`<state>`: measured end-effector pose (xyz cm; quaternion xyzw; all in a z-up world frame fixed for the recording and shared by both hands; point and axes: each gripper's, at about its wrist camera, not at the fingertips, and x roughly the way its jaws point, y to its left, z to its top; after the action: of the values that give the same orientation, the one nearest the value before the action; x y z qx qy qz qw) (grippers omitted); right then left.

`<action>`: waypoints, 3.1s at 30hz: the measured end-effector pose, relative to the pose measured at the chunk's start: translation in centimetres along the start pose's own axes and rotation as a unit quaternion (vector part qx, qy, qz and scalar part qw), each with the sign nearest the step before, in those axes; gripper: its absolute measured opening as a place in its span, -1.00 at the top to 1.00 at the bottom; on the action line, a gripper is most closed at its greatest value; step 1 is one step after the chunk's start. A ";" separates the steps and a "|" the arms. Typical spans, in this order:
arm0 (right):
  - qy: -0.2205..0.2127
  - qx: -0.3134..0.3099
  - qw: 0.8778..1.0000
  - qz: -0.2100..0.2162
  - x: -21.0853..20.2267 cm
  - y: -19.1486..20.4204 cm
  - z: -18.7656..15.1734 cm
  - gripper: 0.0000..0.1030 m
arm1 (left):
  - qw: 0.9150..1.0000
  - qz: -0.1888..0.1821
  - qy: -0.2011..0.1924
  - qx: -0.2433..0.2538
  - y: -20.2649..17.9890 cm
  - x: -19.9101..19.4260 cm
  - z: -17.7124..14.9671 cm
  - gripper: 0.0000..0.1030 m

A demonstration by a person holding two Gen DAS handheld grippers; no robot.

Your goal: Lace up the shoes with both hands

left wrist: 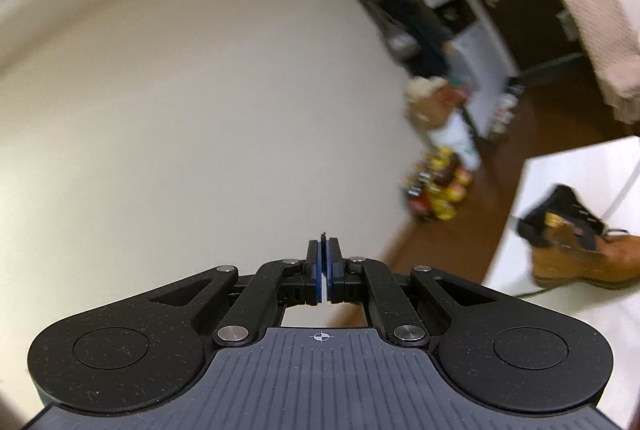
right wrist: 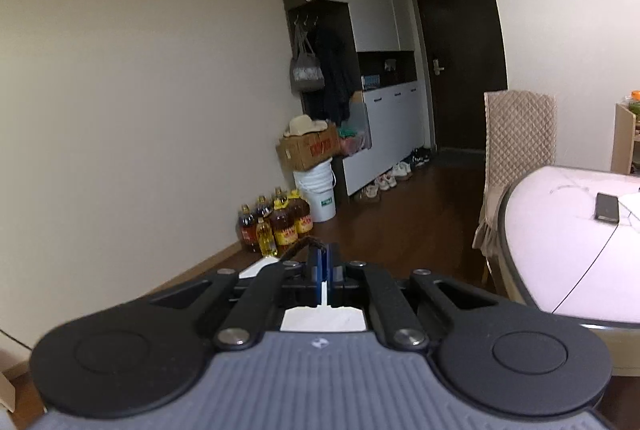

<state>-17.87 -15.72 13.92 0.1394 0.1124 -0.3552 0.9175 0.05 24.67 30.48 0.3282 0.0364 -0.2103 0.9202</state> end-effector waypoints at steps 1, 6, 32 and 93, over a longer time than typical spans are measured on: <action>0.005 -0.003 1.000 0.004 -0.1 0.3 0.0 0.95 | 1.000 0.026 -0.008 0.001 1.2 -1.2 0.3 0.96; 0.011 -0.011 0.999 0.036 0.8 1.7 -0.3 0.95 | 0.995 0.104 -0.013 -0.002 4.2 -4.4 1.0 0.96; 0.053 0.057 0.970 0.230 -4.7 -14.3 6.6 0.95 | 0.991 0.009 -0.131 -0.023 -17.9 -27.8 18.0 0.96; 0.403 0.042 0.861 0.307 -6.7 -18.3 -4.1 0.96 | 0.928 -0.366 -0.027 -0.063 -40.9 -25.1 12.6 0.96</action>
<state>-35.65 -23.10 8.94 0.3365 0.4086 0.0269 0.8480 -40.48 -2.44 21.42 0.2277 0.1424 -0.5380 0.7990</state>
